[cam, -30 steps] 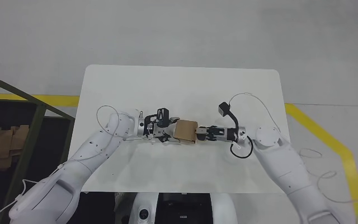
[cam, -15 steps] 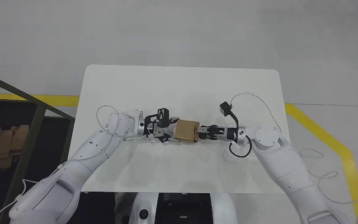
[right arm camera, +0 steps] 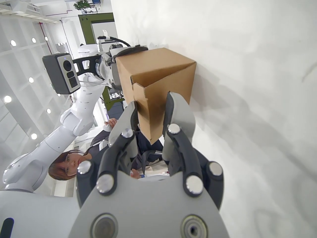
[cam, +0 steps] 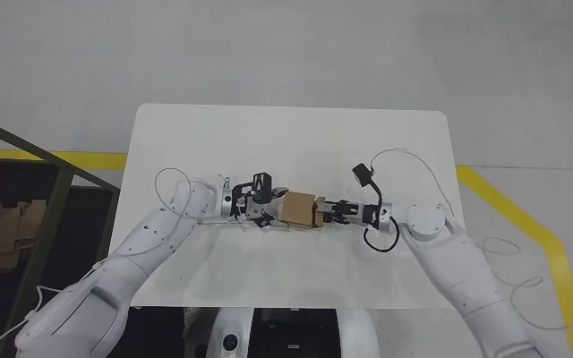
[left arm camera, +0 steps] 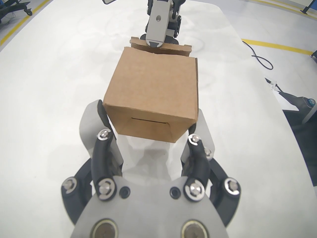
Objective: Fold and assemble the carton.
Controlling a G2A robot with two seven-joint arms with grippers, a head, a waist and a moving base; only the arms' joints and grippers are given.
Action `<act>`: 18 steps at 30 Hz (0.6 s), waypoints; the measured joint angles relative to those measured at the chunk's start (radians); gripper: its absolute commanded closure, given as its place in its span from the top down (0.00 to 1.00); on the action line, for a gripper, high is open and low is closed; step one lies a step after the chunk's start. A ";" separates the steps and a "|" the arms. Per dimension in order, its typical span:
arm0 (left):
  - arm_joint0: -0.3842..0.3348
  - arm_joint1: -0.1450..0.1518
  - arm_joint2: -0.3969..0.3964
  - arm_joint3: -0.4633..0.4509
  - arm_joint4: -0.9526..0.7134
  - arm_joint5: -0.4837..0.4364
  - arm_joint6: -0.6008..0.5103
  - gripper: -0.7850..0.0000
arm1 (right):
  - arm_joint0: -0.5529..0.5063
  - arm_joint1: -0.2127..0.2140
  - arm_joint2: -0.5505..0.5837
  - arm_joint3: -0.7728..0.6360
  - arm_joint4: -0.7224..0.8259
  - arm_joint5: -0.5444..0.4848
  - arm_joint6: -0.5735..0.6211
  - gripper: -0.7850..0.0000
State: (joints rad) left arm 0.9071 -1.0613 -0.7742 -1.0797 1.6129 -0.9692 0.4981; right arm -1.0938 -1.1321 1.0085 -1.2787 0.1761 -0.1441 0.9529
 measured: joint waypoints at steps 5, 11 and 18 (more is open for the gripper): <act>-0.001 -0.001 0.001 0.001 -0.001 0.000 -0.001 0.75 | -0.005 0.001 -0.002 -0.020 -0.023 0.020 -0.016 0.20; 0.000 0.000 -0.001 0.006 -0.001 0.001 0.003 0.76 | -0.014 0.001 -0.002 -0.037 -0.035 0.028 -0.032 0.19; 0.001 0.000 -0.002 0.005 0.002 0.001 0.010 0.76 | -0.018 0.001 -0.007 -0.063 -0.058 0.051 -0.050 0.18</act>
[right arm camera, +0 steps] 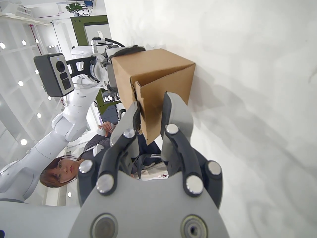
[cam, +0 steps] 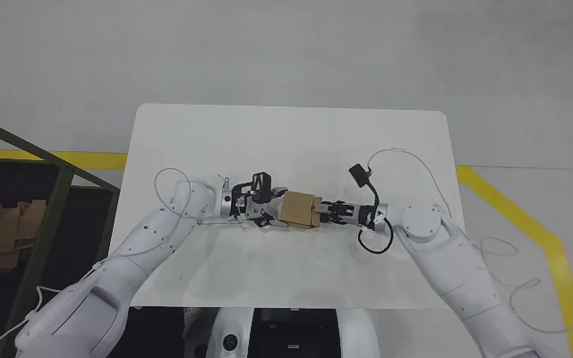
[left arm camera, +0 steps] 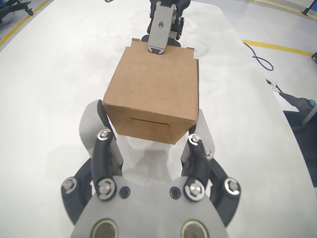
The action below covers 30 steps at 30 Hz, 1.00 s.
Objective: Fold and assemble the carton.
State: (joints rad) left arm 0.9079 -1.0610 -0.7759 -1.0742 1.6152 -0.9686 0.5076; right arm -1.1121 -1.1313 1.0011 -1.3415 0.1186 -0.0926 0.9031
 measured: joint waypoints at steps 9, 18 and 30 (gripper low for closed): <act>0.002 0.001 -0.002 0.000 0.005 0.001 0.008 0.76 | 0.008 -0.004 -0.013 -0.027 -0.023 0.026 -0.015 0.20; 0.001 0.002 -0.001 0.001 0.009 0.000 0.014 0.76 | 0.020 -0.009 -0.027 -0.031 -0.030 0.035 -0.019 0.24; -0.004 -0.001 0.002 0.010 0.006 -0.002 0.014 0.75 | -0.026 0.006 0.025 -0.054 -0.017 0.011 -0.008 0.22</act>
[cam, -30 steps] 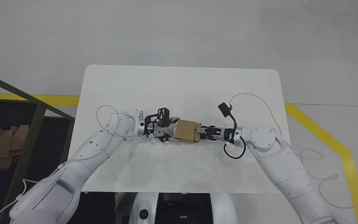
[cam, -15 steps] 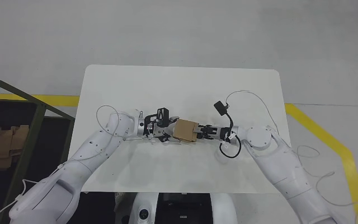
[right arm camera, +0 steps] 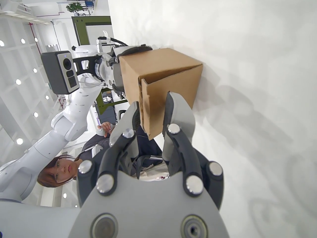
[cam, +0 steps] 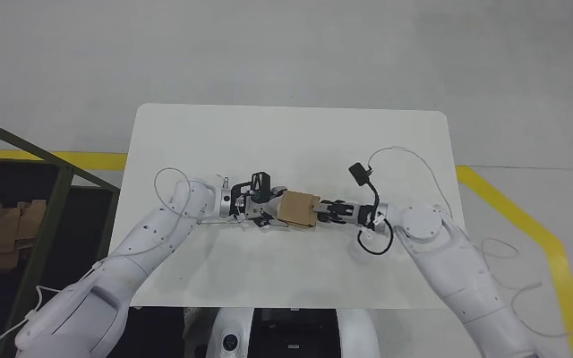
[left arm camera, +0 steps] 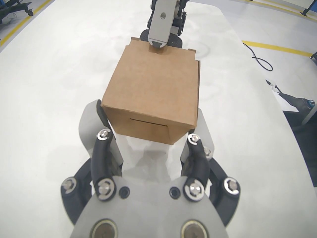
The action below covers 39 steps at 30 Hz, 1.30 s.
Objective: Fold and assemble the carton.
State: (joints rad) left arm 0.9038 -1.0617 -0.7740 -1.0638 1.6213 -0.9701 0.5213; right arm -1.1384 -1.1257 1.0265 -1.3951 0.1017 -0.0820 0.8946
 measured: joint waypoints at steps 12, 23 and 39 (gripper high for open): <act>-0.001 -0.001 -0.001 0.003 -0.003 0.001 -0.004 0.75 | -0.015 0.003 0.004 -0.029 -0.019 0.019 -0.008 0.08; 0.000 0.001 -0.002 0.000 0.000 -0.003 -0.003 0.75 | 0.023 -0.009 -0.033 -0.010 -0.023 0.031 -0.007 0.14; -0.003 -0.001 -0.002 0.005 -0.005 -0.003 -0.004 0.75 | -0.008 0.001 0.008 -0.019 -0.007 0.015 -0.009 0.01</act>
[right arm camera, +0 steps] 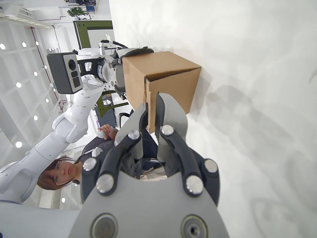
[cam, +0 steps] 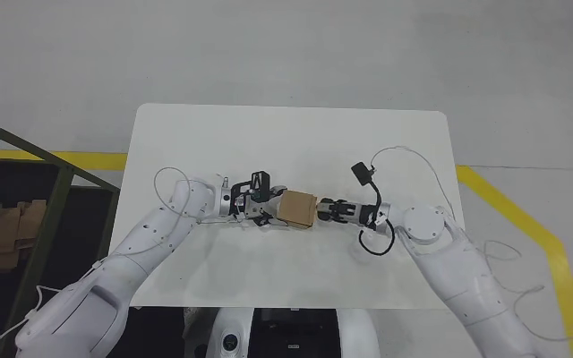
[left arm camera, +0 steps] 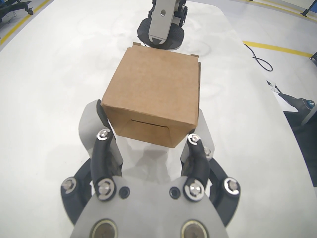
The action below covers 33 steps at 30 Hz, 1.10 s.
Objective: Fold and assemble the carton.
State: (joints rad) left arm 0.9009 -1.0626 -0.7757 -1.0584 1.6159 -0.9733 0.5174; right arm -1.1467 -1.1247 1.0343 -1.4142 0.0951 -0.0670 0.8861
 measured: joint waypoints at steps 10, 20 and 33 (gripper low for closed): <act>0.001 0.001 -0.003 -0.002 -0.001 0.003 -0.005 0.76 | 0.054 -0.018 -0.053 0.044 0.010 -0.003 0.016 0.01; 0.000 0.001 -0.006 -0.003 -0.006 0.000 -0.011 0.76 | 0.031 -0.008 -0.014 0.029 0.009 -0.019 0.010 0.05; -0.002 0.000 -0.006 -0.008 -0.017 -0.025 0.016 1.00 | -0.023 0.010 0.042 -0.037 0.005 -0.027 0.012 0.34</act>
State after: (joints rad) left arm 0.8986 -1.0623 -0.7816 -1.0663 1.5988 -0.9978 0.5339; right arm -1.1697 -1.1148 1.0758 -1.4511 0.1005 -0.0937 0.8984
